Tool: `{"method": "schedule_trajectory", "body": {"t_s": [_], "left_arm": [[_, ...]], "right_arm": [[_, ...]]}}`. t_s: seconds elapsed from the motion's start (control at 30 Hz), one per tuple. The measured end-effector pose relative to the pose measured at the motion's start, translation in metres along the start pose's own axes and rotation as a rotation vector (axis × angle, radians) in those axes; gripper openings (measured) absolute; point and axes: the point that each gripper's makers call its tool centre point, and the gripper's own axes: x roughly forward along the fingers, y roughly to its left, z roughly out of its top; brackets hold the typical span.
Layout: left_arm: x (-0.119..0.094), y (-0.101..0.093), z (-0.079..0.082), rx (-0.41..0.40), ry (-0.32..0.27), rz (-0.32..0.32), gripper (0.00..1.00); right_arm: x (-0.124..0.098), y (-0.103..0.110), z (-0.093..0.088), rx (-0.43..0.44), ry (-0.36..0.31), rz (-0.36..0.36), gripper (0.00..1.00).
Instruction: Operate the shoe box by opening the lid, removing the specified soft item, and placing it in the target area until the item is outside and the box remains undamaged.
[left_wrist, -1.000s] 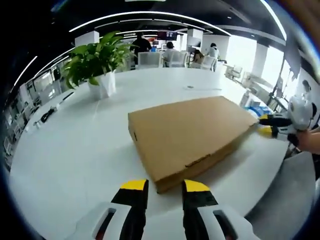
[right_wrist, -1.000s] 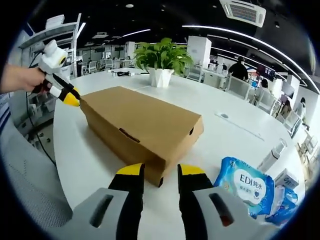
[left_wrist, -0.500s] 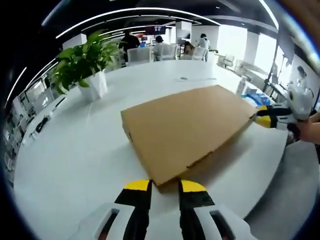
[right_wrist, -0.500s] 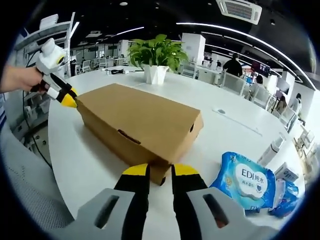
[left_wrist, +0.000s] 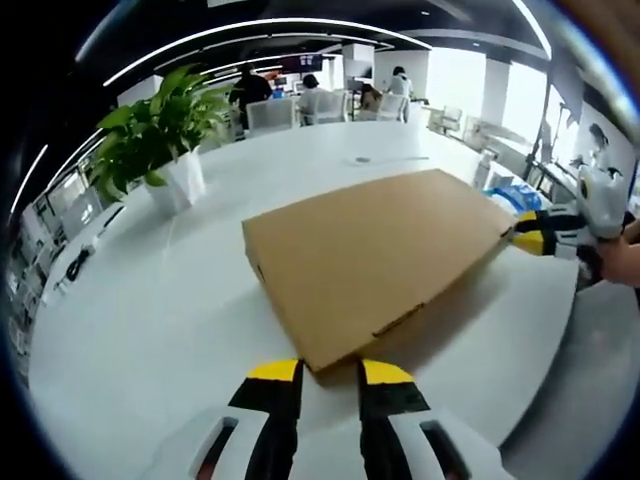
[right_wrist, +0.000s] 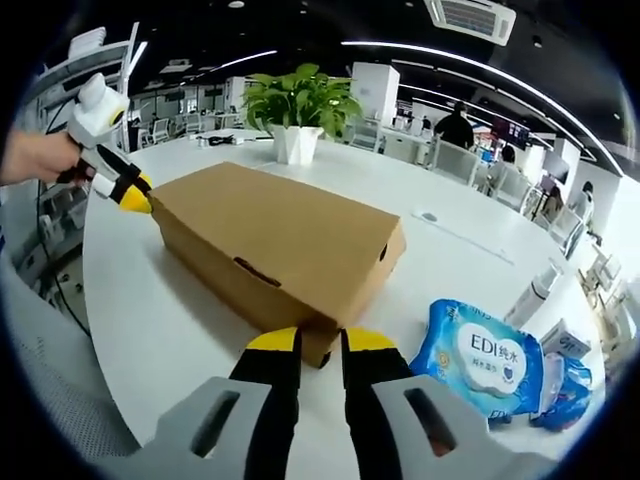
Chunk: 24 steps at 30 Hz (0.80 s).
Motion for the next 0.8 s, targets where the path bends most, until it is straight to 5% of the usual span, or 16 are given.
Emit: {"method": "schedule_trajectory", "body": {"t_s": [0.8], "left_arm": [[0.032,-0.01,0.03,0.076,0.002,-0.024,0.23]], "right_arm": [[0.006,-0.035,-0.005,0.0,0.021,-0.06,0.13]]}}
